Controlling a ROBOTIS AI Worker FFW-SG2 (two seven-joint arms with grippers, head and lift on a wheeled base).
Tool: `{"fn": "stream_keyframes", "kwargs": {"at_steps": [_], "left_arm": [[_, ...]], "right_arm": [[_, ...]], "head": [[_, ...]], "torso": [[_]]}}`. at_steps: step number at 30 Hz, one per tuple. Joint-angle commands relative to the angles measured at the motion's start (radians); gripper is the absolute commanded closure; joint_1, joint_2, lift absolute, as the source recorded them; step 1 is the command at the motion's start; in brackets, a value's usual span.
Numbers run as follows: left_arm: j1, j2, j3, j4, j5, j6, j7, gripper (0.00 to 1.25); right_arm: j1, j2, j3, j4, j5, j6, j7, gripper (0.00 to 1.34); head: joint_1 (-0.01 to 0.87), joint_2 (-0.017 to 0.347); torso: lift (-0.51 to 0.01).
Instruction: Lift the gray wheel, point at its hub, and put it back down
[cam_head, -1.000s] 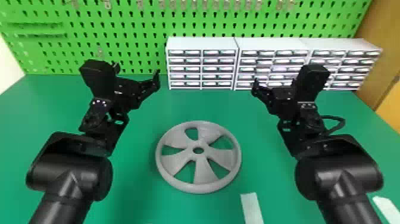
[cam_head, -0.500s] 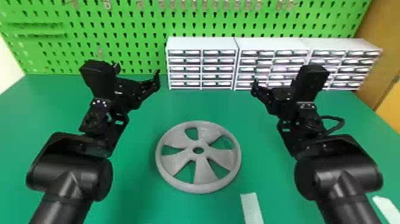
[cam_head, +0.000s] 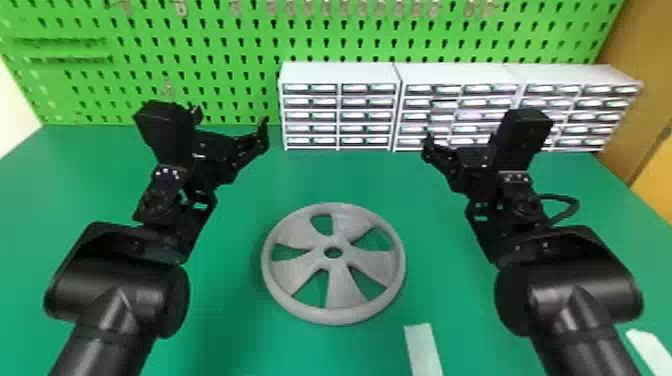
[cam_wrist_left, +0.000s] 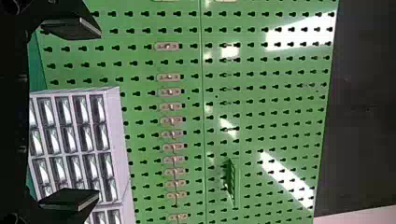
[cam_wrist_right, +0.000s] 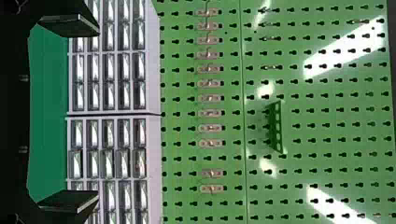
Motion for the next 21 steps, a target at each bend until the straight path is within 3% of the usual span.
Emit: {"fn": "stream_keyframes", "kwargs": {"at_steps": [1,21], "left_arm": [[0.000,0.000,0.000,-0.001,0.001,0.000,0.000,0.09],[0.000,0.000,0.001,0.001,-0.004,0.000,0.000,0.10]], "right_arm": [[0.000,0.000,0.000,0.000,0.000,0.000,0.000,0.08],[0.000,-0.002,0.005,0.000,0.000,0.000,0.000,0.08]], "head": [[0.692,0.048],[0.692,0.048]], "torso": [[-0.088],[-0.088]]}}
